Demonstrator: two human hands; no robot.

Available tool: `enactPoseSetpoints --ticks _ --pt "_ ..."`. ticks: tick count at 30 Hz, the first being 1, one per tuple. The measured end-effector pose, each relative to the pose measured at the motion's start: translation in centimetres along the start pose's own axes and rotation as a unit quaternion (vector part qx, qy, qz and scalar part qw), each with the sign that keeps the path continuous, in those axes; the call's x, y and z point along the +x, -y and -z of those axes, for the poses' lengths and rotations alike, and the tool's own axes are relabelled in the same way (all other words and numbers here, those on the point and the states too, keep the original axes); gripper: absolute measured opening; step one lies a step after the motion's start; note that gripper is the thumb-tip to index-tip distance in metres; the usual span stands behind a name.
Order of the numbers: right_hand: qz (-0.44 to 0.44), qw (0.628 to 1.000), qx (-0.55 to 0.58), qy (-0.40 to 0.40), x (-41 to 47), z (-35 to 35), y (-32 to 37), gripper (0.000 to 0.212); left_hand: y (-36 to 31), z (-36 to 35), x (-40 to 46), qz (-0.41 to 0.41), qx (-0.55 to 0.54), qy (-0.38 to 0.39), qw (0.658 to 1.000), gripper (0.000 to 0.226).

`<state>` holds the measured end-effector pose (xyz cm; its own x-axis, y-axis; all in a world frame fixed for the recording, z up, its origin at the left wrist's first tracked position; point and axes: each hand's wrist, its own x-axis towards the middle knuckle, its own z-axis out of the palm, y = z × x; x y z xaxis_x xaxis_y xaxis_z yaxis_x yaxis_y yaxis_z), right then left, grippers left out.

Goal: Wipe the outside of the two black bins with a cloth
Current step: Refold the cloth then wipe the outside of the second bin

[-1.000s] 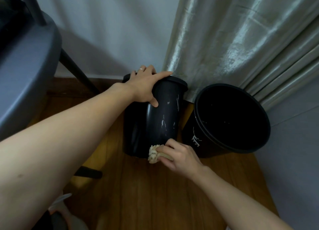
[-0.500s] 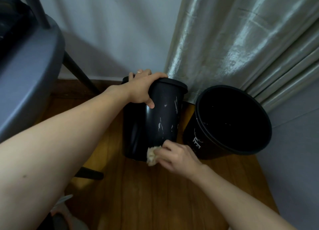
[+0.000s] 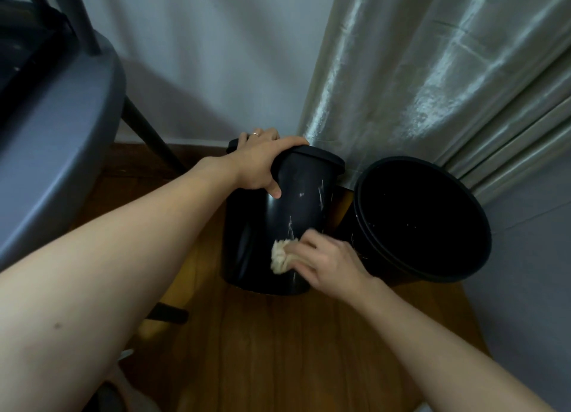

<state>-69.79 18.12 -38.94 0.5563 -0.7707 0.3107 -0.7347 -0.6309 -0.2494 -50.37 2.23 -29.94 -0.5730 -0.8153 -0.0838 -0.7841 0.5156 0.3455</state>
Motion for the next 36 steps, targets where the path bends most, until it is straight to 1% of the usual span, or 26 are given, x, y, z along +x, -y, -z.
enactPoseSetpoints --ticks 3,5,7,8,10,13,15,17,19,21,26,29,31,36 --pt "-0.087 0.994 -0.010 -0.066 3.4 1.6 -0.8 0.029 0.1 0.0 -0.2 -0.004 0.005 -0.003 1.000 0.107" --pt "-0.159 0.981 0.003 -0.114 5.7 2.5 -1.1 0.030 0.1 0.0 -0.3 -0.014 0.003 -0.005 1.000 0.105" --pt "-0.209 0.967 0.024 -0.141 7.0 2.8 -1.1 0.030 -0.1 -0.1 -0.4 -0.021 0.003 -0.007 1.000 0.104" --pt "-0.216 0.965 0.029 -0.143 7.1 2.7 -1.0 0.030 -0.2 -0.1 -0.4 -0.023 0.007 -0.008 1.000 0.104" --pt "-0.204 0.970 0.033 -0.131 6.2 2.3 -0.7 0.032 -0.2 -0.2 -0.4 -0.028 0.017 -0.008 0.999 0.104" --pt "-0.143 0.984 0.049 -0.096 3.8 1.6 -0.2 0.032 -0.2 -0.1 -0.4 -0.028 0.019 -0.002 0.999 0.107" --pt "-0.120 0.989 0.035 -0.080 3.3 1.6 -0.3 0.029 -0.3 0.0 -0.4 -0.027 0.021 0.000 0.999 0.108" --pt "-0.147 0.984 0.024 -0.095 4.2 1.9 -0.7 0.028 -0.3 -0.1 -0.5 -0.026 0.027 0.001 0.999 0.108" --pt "-0.201 0.970 0.027 -0.135 5.9 2.6 -1.1 0.028 -0.4 -0.2 -0.4 -0.027 0.030 0.002 0.999 0.109" --pt "-0.240 0.958 0.036 -0.155 7.7 3.3 -1.1 0.029 -0.5 -0.2 -0.4 -0.029 0.031 0.002 0.999 0.111" --pt "-0.215 0.968 0.014 -0.131 8.7 4.2 -1.3 0.031 -0.4 -0.4 -0.3 -0.038 0.030 0.006 0.999 0.111" --pt "-0.223 0.963 -0.002 -0.150 7.5 4.8 -2.7 0.028 -0.5 -0.3 -0.3 -0.035 0.037 0.005 0.999 0.111" --pt "-0.226 0.963 -0.007 -0.149 7.3 5.0 -2.9 0.027 -0.5 -0.3 -0.2 -0.038 0.036 0.006 0.999 0.111" --pt "-0.224 0.965 0.012 -0.136 7.4 4.5 -2.9 0.029 -0.4 -0.3 -0.3 -0.034 0.029 0.011 0.999 0.111"
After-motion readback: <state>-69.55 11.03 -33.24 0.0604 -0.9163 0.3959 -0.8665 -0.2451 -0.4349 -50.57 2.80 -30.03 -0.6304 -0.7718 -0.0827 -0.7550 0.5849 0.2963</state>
